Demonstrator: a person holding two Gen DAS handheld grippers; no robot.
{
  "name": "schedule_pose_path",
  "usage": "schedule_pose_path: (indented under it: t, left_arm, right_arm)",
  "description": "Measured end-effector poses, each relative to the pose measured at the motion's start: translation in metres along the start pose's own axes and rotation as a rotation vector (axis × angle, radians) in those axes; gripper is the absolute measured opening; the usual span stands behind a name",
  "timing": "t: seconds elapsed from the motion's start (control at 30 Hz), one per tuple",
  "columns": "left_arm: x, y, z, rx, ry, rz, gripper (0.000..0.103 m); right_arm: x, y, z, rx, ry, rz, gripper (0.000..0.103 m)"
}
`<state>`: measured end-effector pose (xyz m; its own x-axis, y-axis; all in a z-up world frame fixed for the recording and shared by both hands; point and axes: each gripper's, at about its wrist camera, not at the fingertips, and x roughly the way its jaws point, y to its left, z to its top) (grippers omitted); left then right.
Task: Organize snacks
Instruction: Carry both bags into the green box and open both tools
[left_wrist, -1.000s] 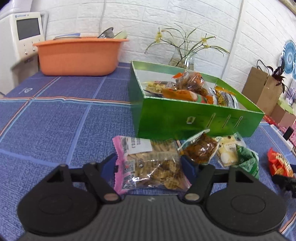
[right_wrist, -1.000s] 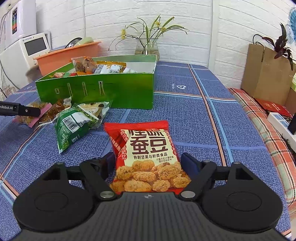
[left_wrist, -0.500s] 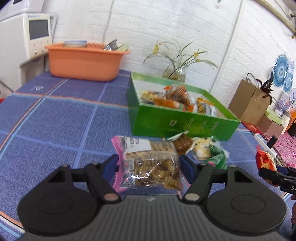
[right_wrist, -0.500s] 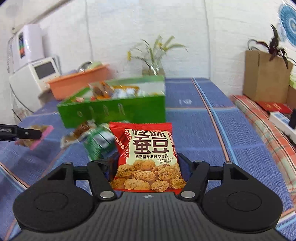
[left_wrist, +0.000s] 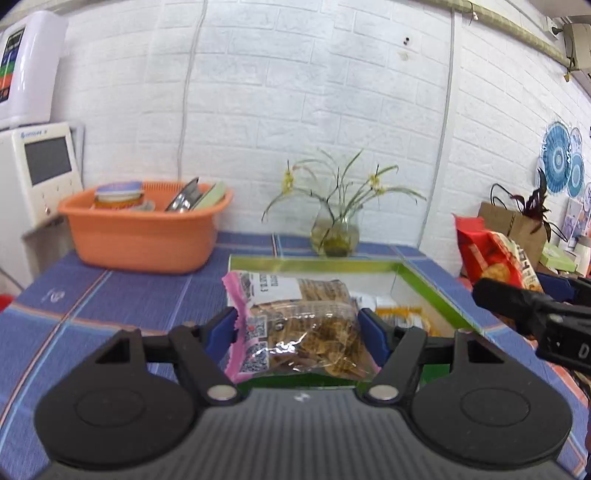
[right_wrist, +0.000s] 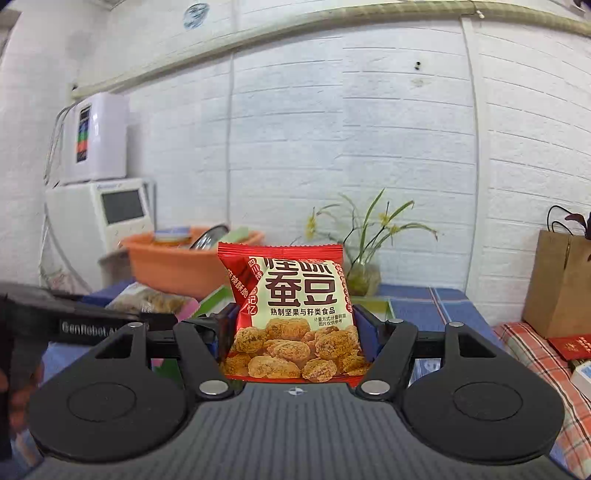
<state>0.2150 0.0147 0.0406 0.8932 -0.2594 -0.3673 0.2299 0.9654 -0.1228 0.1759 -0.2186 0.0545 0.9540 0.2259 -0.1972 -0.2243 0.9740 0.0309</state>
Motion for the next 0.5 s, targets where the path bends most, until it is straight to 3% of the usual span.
schedule_pose_path:
  t: [0.2, 0.33, 0.5]
  left_arm:
    - [0.044, -0.008, 0.021, -0.015, -0.016, 0.012, 0.07]
    - [0.067, -0.003, 0.014, -0.07, 0.002, 0.02, 0.07]
    - [0.087, 0.002, 0.01, -0.041, -0.001, 0.047, 0.07]
  right_arm:
    - [0.033, -0.008, -0.003, 0.036, -0.018, -0.059, 0.103]
    - [0.06, -0.015, -0.022, 0.059, 0.067, -0.093, 0.103]
    - [0.09, -0.027, -0.038, 0.099, 0.127, -0.139, 0.103]
